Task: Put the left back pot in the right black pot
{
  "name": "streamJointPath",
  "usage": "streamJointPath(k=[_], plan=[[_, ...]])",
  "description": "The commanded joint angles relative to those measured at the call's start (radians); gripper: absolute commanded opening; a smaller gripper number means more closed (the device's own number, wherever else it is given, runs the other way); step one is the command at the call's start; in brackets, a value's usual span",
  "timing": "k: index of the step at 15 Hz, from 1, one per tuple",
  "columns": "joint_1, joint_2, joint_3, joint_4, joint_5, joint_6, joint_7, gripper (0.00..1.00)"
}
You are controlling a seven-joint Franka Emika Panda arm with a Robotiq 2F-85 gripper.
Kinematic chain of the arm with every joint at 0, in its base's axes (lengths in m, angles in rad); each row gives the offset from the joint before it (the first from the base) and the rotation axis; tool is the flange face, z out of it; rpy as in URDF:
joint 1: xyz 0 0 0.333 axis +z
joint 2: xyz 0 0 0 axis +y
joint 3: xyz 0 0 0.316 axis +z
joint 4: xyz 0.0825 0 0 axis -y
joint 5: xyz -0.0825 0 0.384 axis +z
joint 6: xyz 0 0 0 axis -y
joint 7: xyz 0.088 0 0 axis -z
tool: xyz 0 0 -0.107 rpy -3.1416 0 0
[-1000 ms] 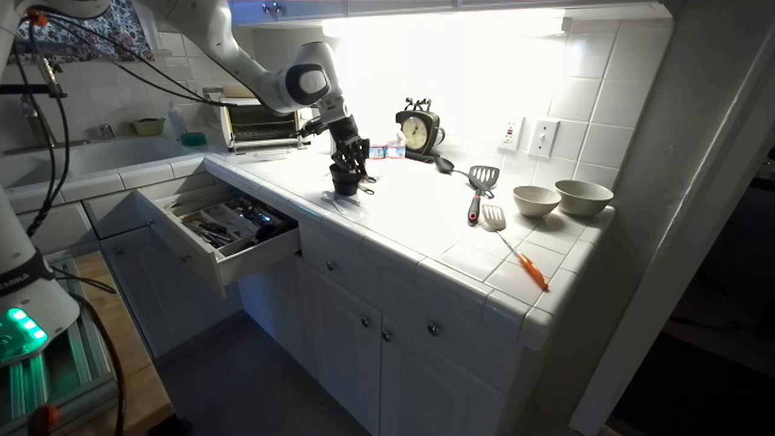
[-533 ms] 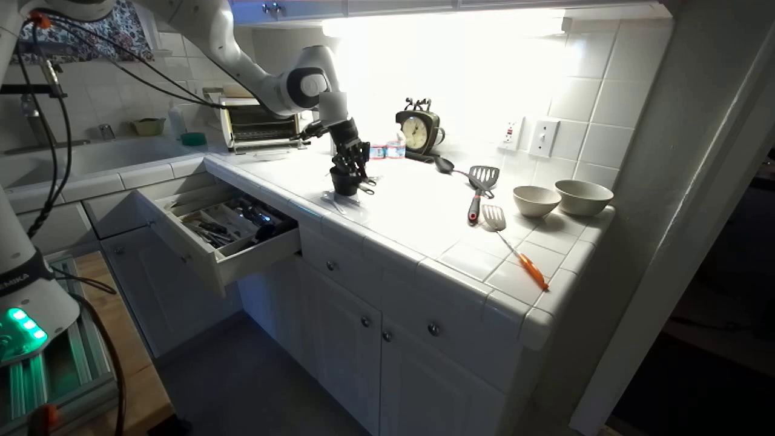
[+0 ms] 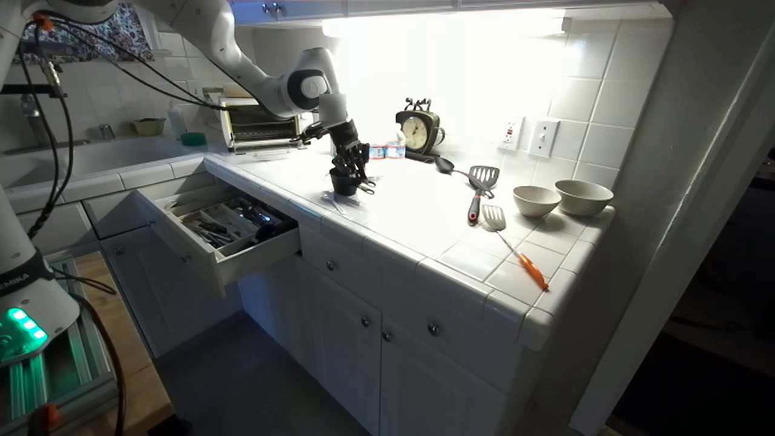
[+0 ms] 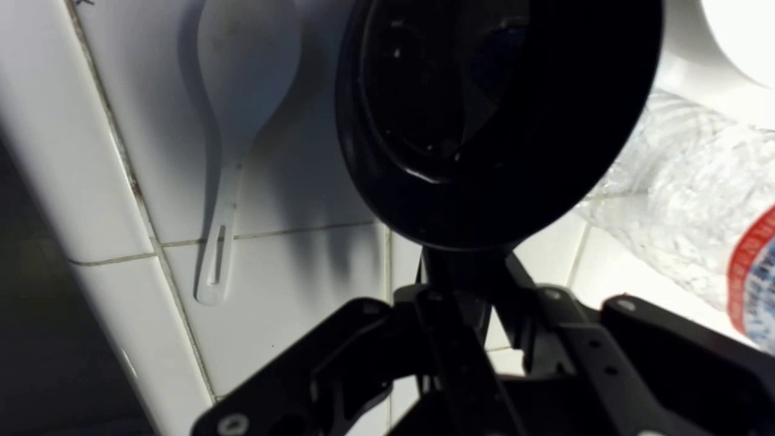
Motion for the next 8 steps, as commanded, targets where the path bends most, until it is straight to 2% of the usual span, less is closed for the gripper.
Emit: streamJointPath(k=[1,8], plan=[[0.005,0.022,-0.001,0.041,-0.038,-0.036,0.037,0.06],[0.007,0.035,-0.001,0.057,-0.040,-0.054,0.036,0.06]])
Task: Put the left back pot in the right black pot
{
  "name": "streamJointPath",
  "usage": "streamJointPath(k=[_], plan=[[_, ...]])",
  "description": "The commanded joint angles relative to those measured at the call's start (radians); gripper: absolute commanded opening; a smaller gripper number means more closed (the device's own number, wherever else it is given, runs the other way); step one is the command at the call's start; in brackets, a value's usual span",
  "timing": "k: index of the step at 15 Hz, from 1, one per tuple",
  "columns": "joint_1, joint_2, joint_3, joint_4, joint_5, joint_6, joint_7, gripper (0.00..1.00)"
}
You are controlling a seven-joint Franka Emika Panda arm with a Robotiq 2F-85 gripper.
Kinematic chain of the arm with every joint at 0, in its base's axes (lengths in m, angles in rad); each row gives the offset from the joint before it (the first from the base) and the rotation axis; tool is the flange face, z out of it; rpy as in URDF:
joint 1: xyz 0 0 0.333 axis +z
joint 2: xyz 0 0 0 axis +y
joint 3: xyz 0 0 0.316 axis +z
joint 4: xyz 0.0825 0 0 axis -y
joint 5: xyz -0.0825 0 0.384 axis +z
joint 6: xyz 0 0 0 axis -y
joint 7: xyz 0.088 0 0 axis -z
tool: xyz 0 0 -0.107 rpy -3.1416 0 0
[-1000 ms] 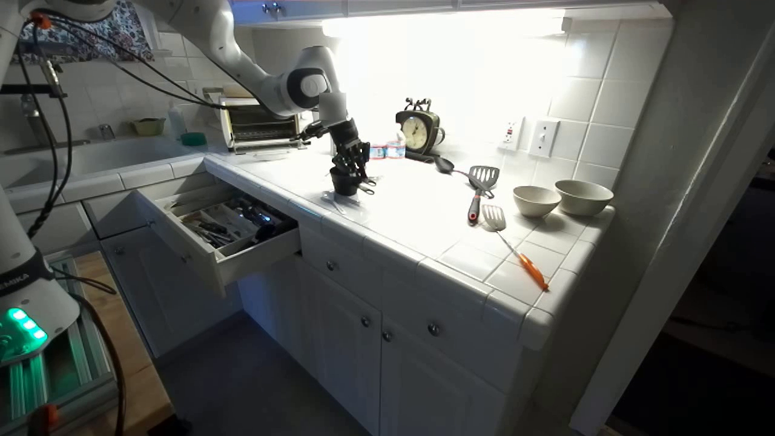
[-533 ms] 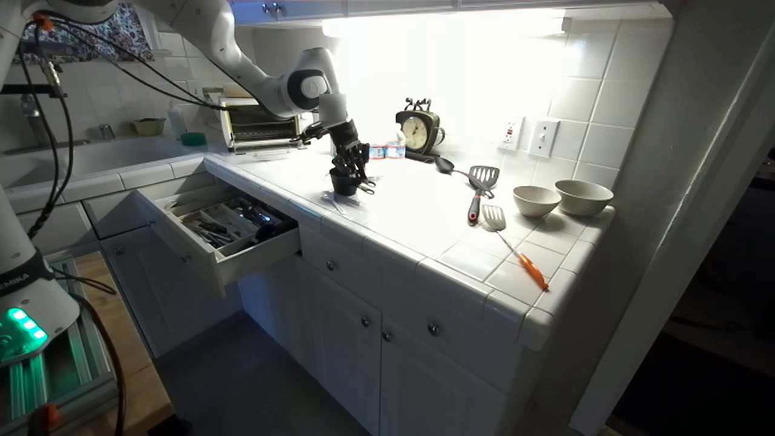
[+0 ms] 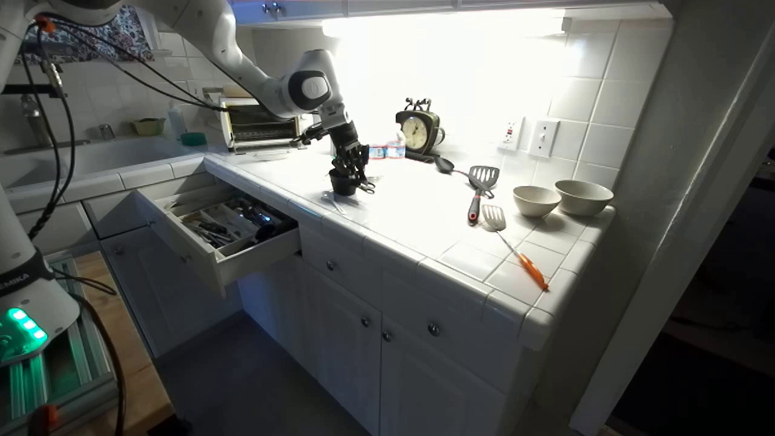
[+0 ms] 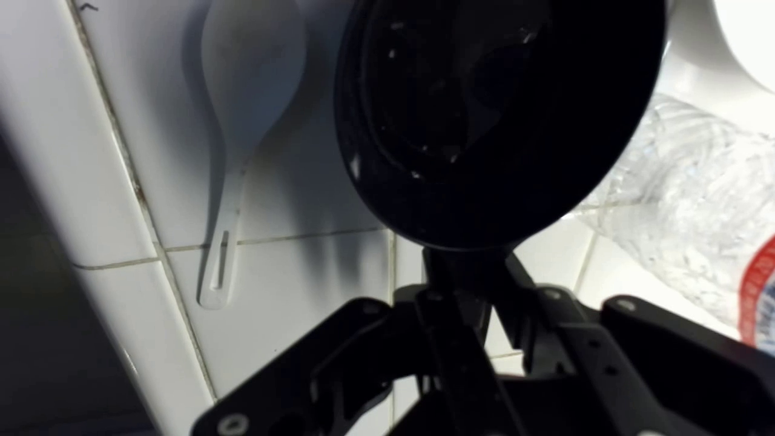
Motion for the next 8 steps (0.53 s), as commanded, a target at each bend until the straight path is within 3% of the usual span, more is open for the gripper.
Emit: streamJointPath(k=[1,3,5,8], plan=[[0.004,0.023,0.000,0.044,-0.040,-0.036,0.036,0.06],[0.004,0.025,0.000,0.048,-0.040,-0.042,0.035,0.06],[0.006,0.024,0.001,0.049,-0.041,-0.046,0.036,0.49],[0.008,0.023,0.001,0.050,-0.044,-0.048,0.036,0.69]])
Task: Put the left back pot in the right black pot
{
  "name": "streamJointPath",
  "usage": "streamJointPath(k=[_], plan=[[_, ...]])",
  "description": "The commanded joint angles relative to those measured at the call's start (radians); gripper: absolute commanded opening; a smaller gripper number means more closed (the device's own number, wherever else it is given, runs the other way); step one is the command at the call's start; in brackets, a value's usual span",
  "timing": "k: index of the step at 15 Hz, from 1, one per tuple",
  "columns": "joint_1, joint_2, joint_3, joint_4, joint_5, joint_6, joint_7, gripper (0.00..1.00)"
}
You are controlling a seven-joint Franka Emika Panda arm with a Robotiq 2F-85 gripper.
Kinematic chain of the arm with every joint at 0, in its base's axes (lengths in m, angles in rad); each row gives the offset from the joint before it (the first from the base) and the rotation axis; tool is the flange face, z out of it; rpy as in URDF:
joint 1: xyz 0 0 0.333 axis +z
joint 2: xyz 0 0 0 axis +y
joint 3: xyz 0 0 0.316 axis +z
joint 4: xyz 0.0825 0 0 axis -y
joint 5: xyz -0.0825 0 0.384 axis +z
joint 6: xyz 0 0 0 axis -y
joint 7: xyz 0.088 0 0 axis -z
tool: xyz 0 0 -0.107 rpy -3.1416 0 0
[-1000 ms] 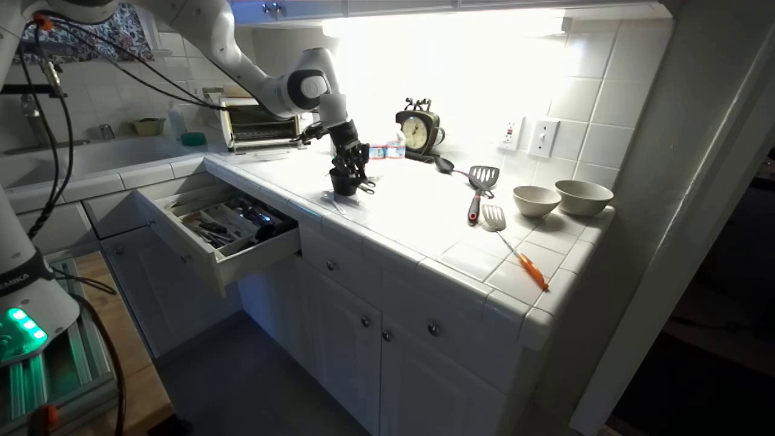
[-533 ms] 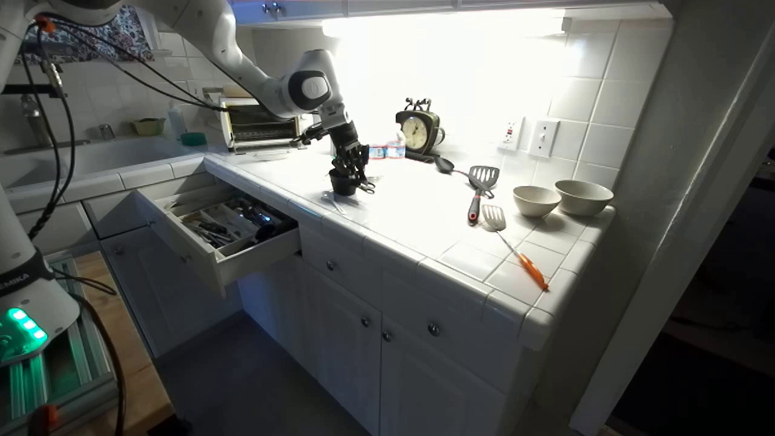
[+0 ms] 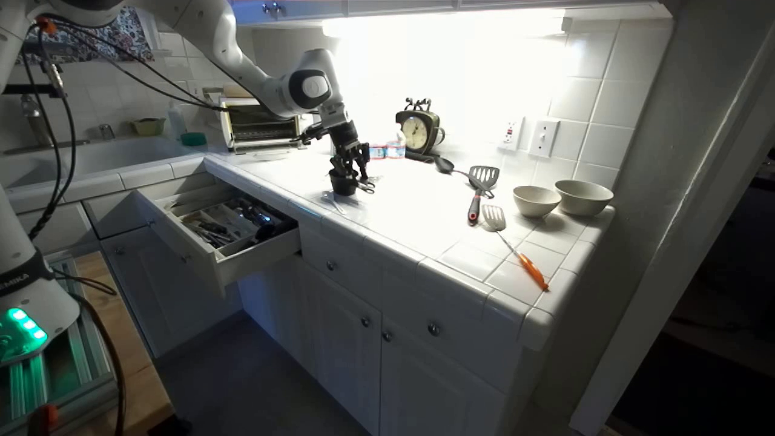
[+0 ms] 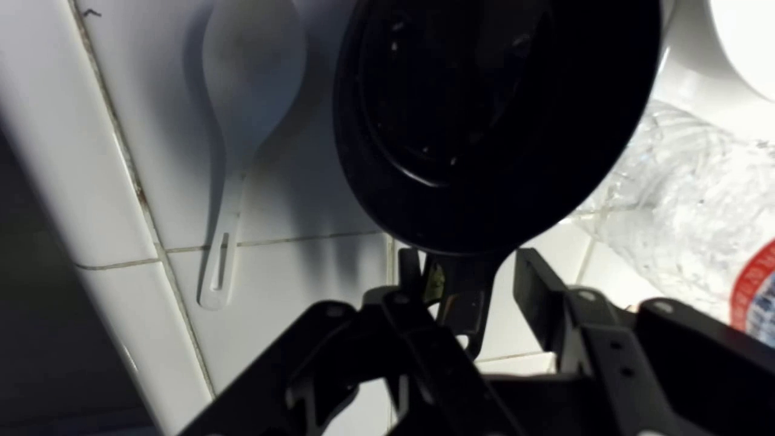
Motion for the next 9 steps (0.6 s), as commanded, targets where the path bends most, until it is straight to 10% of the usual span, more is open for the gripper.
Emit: streamJointPath(k=[1,5,9], plan=[[0.005,0.015,0.001,0.034,-0.041,-0.029,0.036,0.76],[0.007,-0.009,0.004,0.019,-0.044,-0.032,0.026,1.00],[0.007,-0.048,0.010,-0.006,-0.047,-0.045,0.012,1.00]])
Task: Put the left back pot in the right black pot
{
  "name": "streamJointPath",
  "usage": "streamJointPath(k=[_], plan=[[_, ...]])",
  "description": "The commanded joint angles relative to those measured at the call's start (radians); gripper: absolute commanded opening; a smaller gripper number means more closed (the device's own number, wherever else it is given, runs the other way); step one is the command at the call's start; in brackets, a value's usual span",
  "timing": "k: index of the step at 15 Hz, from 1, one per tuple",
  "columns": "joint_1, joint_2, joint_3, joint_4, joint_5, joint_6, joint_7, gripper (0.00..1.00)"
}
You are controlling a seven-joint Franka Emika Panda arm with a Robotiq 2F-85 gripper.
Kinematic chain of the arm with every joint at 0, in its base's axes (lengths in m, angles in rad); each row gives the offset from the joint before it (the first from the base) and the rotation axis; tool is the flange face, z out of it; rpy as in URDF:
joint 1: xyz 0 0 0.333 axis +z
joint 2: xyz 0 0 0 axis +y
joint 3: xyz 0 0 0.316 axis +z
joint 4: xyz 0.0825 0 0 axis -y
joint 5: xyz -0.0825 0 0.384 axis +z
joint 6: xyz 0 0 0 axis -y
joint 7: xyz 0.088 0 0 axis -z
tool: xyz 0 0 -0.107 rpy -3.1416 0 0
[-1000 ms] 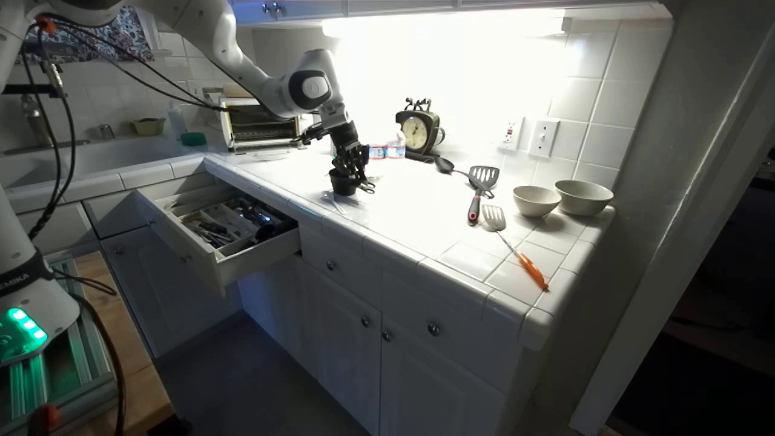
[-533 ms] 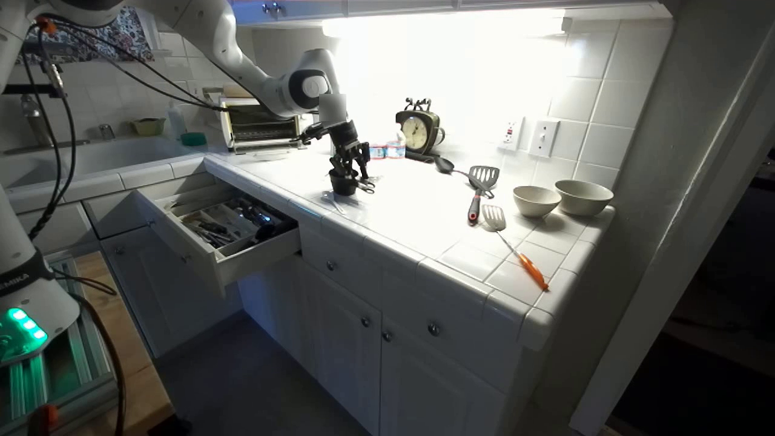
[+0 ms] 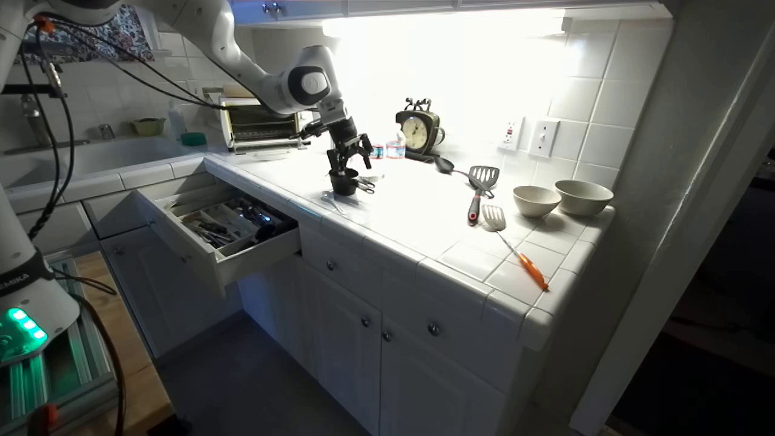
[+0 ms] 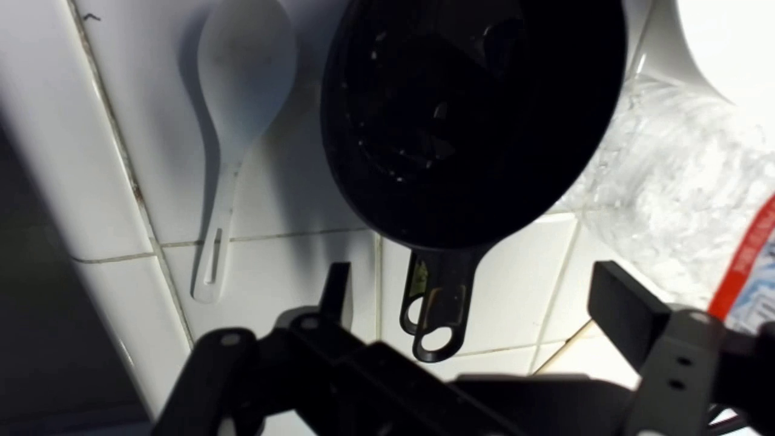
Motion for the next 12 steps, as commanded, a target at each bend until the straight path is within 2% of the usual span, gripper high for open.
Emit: streamJointPath(k=[1,8,12], plan=[[0.000,-0.047,0.012,-0.016,-0.039,-0.045,0.007,1.00],[-0.027,-0.152,0.072,-0.062,-0.029,-0.149,-0.145,1.00],[-0.059,-0.220,0.118,-0.108,-0.028,-0.119,-0.364,1.00]])
